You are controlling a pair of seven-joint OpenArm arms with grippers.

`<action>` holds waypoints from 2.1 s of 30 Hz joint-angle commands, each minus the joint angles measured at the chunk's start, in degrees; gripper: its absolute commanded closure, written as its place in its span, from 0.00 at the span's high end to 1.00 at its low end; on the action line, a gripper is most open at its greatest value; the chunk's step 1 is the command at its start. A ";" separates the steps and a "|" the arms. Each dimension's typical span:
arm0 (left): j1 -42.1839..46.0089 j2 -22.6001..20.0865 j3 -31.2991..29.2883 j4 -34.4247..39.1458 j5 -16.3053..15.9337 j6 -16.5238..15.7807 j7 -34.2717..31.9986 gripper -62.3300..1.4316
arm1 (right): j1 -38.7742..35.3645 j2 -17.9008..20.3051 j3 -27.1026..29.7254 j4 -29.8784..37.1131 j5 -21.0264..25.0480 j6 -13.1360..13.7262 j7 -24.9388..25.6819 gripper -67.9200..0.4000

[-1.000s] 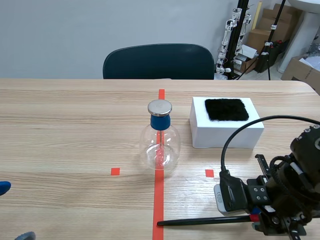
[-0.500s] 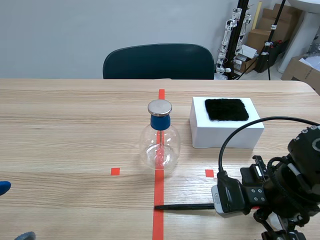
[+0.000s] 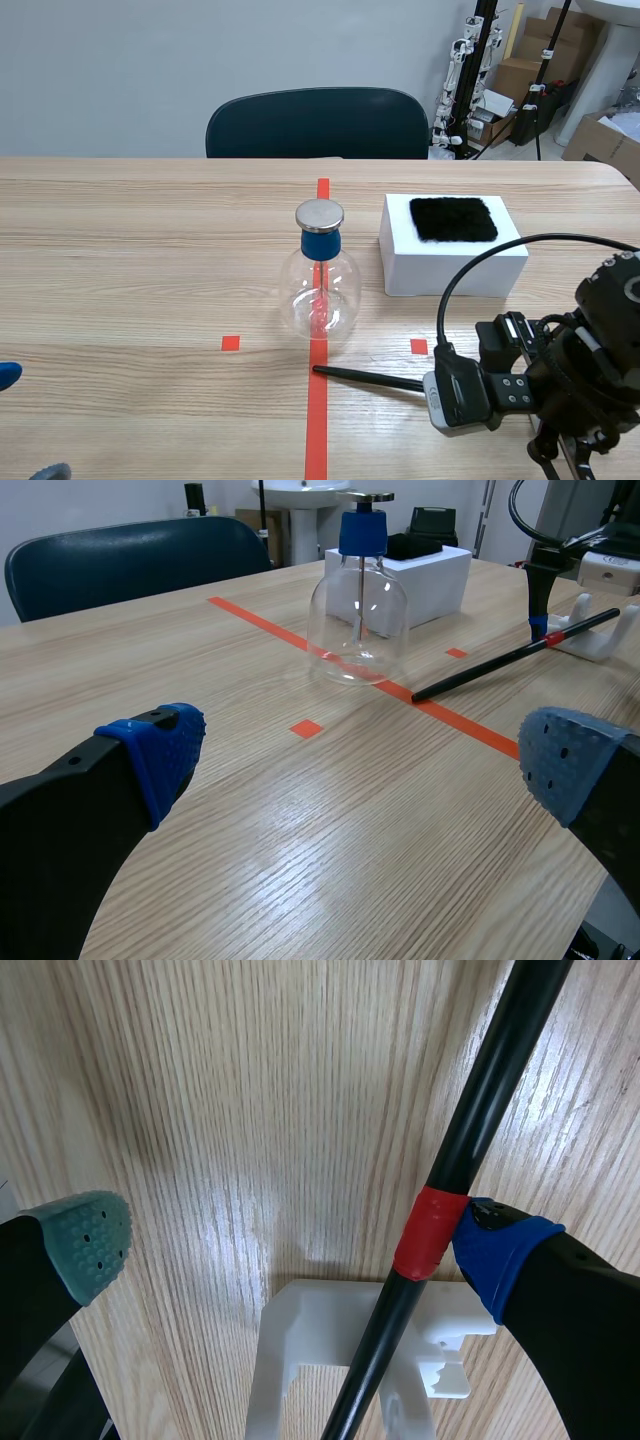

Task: Do the electroscope experiment. put the rod down on the box

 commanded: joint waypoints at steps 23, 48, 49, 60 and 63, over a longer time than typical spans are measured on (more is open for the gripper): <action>-0.02 -0.37 -0.04 0.50 -0.55 -0.15 -0.72 1.00 | 0.33 6.67 4.04 3.85 7.43 -3.82 5.14 1.00; -0.02 -0.37 -0.04 0.50 -0.57 -0.17 -0.57 1.00 | -34.60 10.25 44.44 21.07 10.47 -3.04 42.03 1.00; -0.02 -0.37 -0.04 0.50 -0.57 -0.17 -0.57 1.00 | -35.32 9.75 44.89 21.07 10.47 -3.04 42.99 1.00; -0.02 -0.37 -0.04 0.50 -0.57 -0.17 -0.55 1.00 | -38.53 6.67 46.10 21.07 10.43 -3.28 45.09 1.00; -0.02 -0.37 -0.04 0.50 -0.57 -0.17 -0.55 1.00 | -38.53 6.67 46.10 21.07 10.43 -3.28 45.05 1.00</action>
